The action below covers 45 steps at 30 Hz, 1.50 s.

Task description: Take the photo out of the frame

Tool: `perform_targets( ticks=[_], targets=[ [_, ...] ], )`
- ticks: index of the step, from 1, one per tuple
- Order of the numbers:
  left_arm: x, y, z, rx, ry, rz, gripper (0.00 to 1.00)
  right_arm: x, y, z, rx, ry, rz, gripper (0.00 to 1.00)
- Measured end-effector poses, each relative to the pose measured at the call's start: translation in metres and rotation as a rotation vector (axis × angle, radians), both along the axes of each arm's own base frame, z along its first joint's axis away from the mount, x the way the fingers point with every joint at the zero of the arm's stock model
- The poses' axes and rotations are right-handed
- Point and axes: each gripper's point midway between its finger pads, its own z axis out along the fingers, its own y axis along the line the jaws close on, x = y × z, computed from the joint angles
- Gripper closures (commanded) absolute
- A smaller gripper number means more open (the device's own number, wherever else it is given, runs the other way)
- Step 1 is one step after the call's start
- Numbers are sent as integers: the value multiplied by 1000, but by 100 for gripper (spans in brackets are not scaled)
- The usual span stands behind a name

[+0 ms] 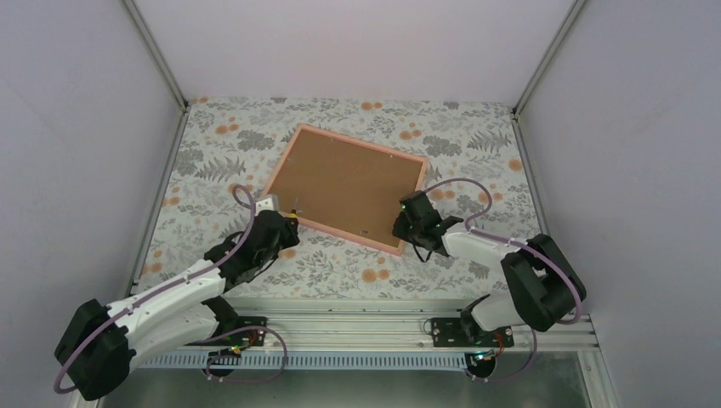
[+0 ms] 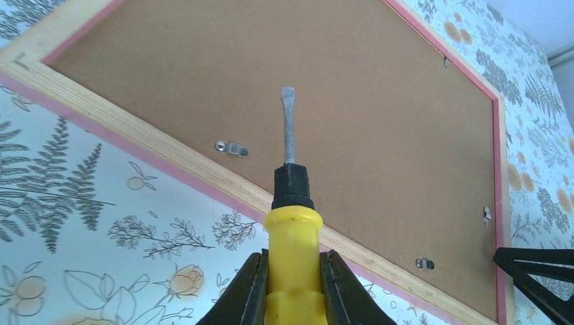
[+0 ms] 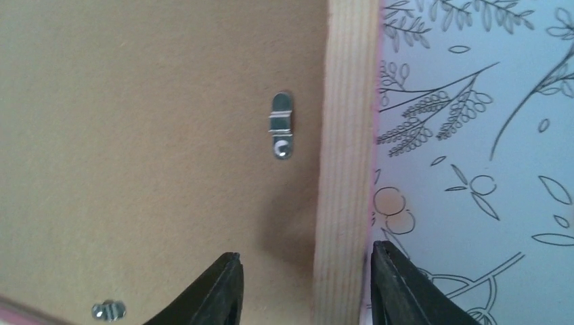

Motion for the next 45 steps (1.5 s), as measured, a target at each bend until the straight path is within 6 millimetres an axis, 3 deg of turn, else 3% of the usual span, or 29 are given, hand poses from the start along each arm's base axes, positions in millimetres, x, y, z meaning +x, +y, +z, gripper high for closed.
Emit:
perform_targets(
  ticks=[7,18,24,33,38,45],
  targets=[
    [-8,14,11,3,-24,28,98,-11,10,5,17,13,111,43],
    [-16,23,9,36,-10,25,98,-42,39,0,0,76,309,24],
    [-16,23,11,48,-19,12,98,-59,75,3,12,92,430,18],
    [-16,24,11,59,-27,3,98,-71,148,7,14,81,608,10],
    [-16,25,15,58,-43,1,98,-71,170,21,27,38,675,0],
    [-15,26,16,83,-53,-15,98,-48,175,59,-27,-91,737,0]
  ],
)
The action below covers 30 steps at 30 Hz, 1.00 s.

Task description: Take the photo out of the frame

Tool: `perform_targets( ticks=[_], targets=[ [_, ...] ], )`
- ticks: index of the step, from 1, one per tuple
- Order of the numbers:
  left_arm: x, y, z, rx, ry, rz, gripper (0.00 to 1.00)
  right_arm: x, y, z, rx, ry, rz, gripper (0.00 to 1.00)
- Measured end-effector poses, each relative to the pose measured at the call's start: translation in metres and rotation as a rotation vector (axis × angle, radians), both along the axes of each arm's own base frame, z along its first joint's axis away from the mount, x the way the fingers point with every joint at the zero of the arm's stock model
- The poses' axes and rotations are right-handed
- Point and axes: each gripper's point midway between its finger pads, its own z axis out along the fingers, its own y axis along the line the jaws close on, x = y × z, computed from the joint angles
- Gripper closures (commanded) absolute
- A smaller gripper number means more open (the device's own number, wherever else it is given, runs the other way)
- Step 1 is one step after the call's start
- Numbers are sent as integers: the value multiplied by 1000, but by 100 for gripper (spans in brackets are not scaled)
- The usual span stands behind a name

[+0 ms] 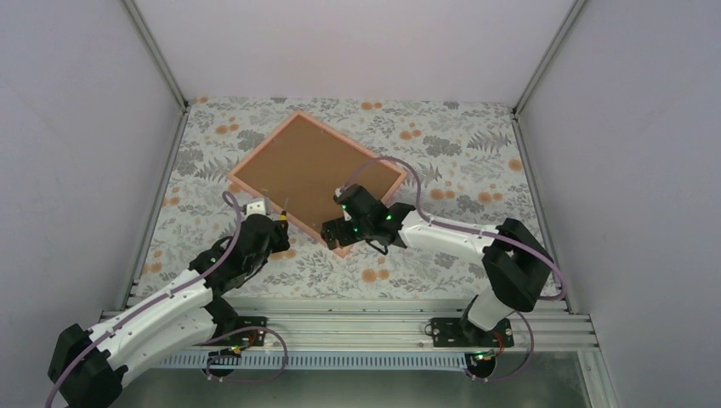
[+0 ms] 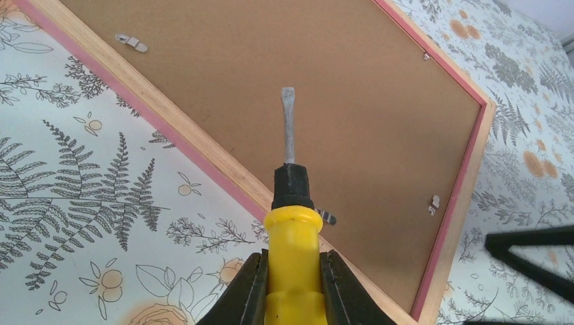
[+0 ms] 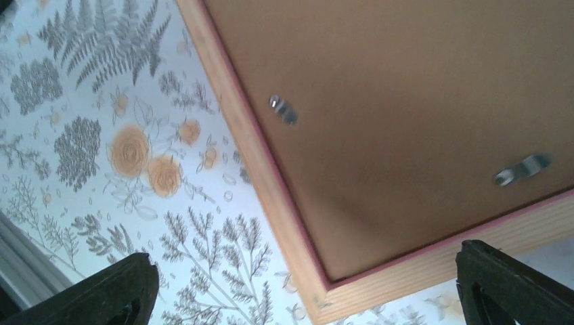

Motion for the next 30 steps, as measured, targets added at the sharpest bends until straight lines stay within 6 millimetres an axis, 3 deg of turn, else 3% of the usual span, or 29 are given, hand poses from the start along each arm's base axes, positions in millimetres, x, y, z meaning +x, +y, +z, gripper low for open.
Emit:
perform_targets(
  ticks=[3,8,12,15,19,24,30],
  targets=[
    [1,-2,-1,17,3,-15,98,18,-9,17,-12,-68,18,0],
    [3,-7,-3,40,10,-47,98,61,-41,35,-45,-155,4,0],
    [7,-12,-5,57,17,-69,98,101,-74,44,-69,-204,-49,0],
    [10,-17,-9,70,25,-90,97,125,-89,47,-90,-237,-56,0],
    [12,-21,-13,83,38,-113,98,160,-99,38,-116,-253,-45,1],
    [14,-26,-19,84,52,-143,98,196,-111,6,-147,-225,-12,3],
    [16,-32,-22,77,59,-176,98,226,-127,-18,-158,-206,7,6]
  ],
)
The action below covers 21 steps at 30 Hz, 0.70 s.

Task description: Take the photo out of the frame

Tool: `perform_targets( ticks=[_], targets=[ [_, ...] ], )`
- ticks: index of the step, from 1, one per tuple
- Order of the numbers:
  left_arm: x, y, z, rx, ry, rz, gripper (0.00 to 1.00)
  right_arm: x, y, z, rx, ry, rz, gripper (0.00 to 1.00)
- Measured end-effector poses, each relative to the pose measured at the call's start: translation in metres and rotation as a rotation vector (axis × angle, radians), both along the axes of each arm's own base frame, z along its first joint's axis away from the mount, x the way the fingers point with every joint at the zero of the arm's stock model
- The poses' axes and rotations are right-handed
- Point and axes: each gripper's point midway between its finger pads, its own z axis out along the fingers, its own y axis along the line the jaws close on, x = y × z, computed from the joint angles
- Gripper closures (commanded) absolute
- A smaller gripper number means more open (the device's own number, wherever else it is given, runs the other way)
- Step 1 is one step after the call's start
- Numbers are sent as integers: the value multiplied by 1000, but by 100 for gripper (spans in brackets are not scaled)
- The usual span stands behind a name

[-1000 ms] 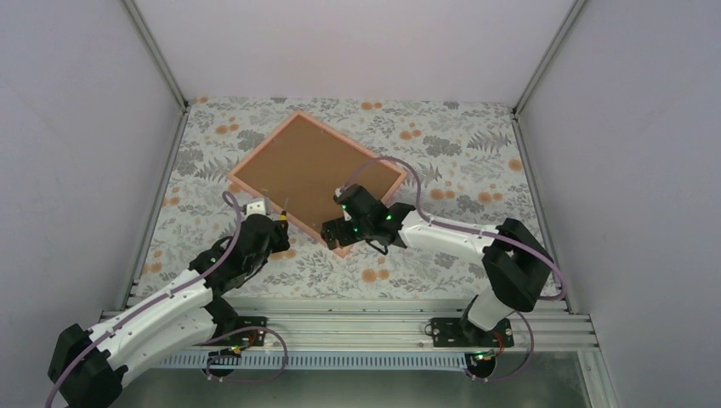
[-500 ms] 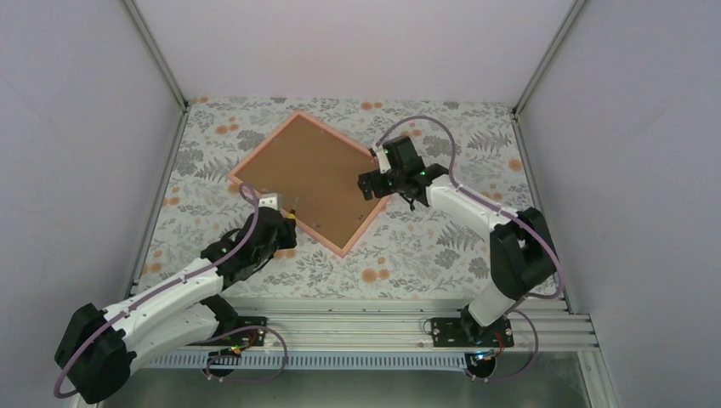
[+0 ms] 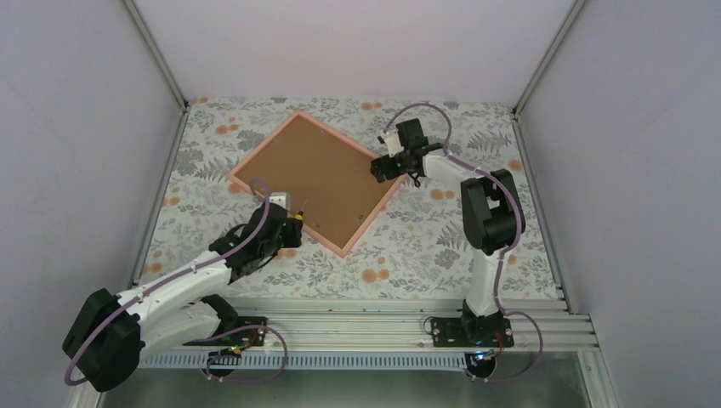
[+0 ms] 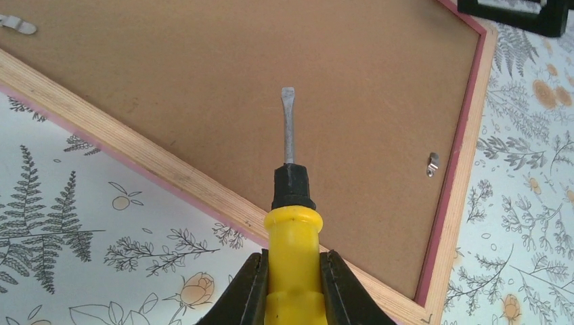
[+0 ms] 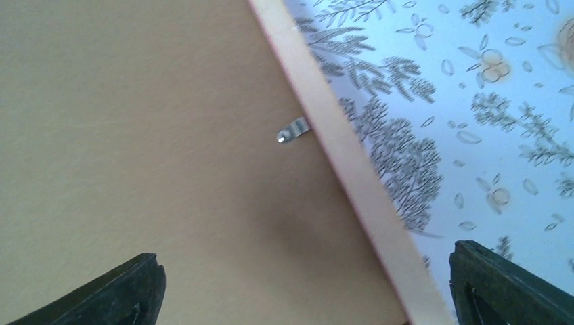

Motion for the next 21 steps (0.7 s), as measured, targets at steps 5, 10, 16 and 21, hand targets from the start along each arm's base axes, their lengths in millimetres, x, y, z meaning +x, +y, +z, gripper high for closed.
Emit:
perform_targets(
  ticks=[5,10,16,21],
  targets=[
    [1,-4,-5,1,15,-26,97,21,-6,-8,-9,-10,13,6],
    [4,-10,-7,1,23,-51,98,32,-8,-22,-18,2,32,10],
    [5,-16,-9,-4,33,-74,98,41,-8,-37,-31,20,59,27],
    [4,-17,-9,-11,38,-84,98,38,-7,-43,-22,39,77,44]
  ],
)
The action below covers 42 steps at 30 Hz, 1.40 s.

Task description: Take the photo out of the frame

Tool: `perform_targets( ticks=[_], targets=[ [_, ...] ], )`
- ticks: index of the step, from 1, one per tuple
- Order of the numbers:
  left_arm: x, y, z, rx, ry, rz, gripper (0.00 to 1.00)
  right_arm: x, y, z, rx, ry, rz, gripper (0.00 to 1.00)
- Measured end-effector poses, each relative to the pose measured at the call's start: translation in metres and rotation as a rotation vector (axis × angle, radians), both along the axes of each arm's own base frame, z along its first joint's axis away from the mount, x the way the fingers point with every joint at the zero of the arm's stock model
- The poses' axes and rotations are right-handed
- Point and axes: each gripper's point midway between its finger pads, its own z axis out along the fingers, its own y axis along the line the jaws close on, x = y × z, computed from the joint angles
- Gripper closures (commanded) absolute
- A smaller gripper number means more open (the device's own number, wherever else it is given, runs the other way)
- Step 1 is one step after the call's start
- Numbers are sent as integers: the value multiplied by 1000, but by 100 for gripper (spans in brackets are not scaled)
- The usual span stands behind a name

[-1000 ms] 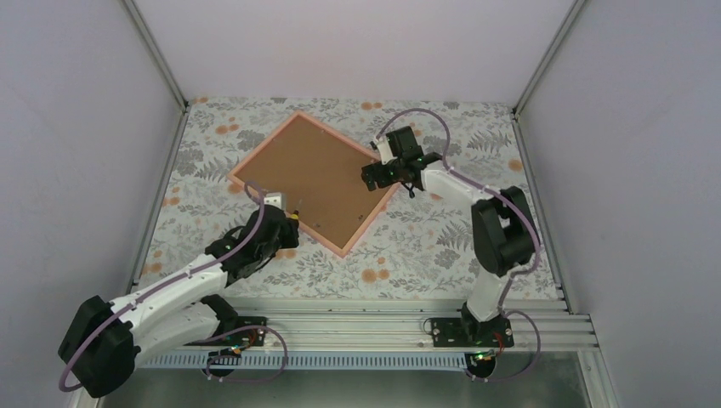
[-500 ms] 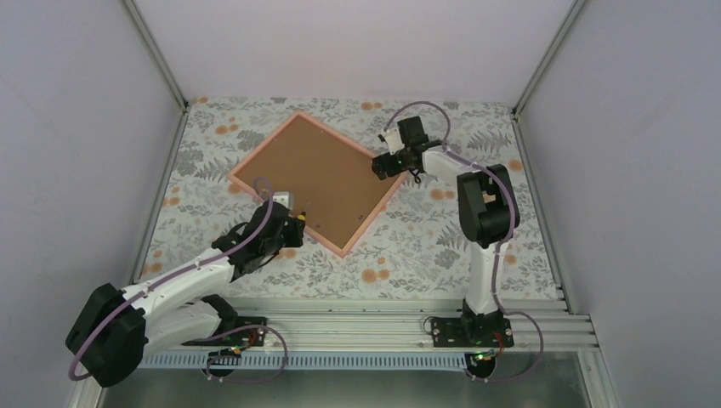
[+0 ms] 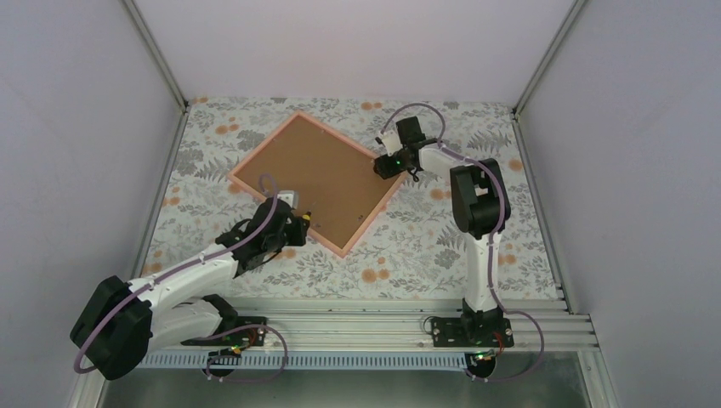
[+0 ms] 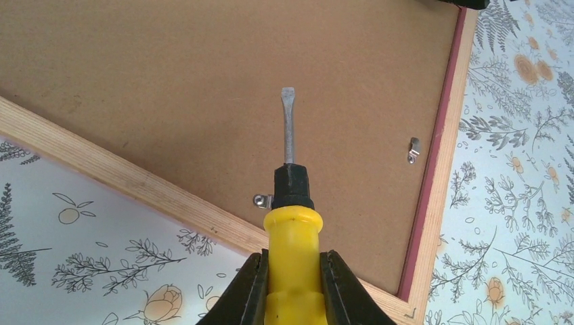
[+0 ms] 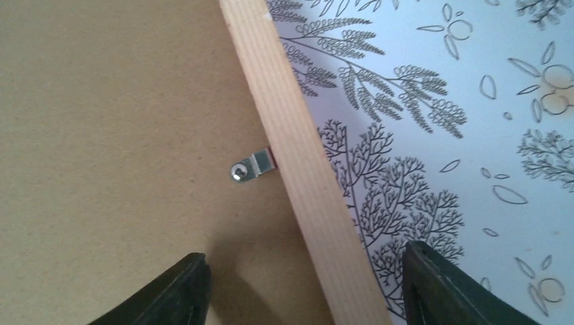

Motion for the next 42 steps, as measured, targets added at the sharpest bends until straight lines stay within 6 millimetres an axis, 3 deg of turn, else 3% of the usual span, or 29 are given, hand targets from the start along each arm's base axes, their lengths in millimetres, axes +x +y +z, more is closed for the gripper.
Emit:
perform_targets(
  ticks=[9,20,30,42],
  targets=[
    [-1,-7,4,-30,3,-28,98,-20,-2,0,32,10,0,73],
    [-5,-15,6,-66,20,-65,98,-61,-12,0,43,49,-51,96],
    [-8,-25,7,-106,32,-105,98,-104,-12,-1,75,82,-231,96],
    [-12,-39,0,-142,73,-164,98,-157,22,-1,128,140,-333,96]
  ],
)
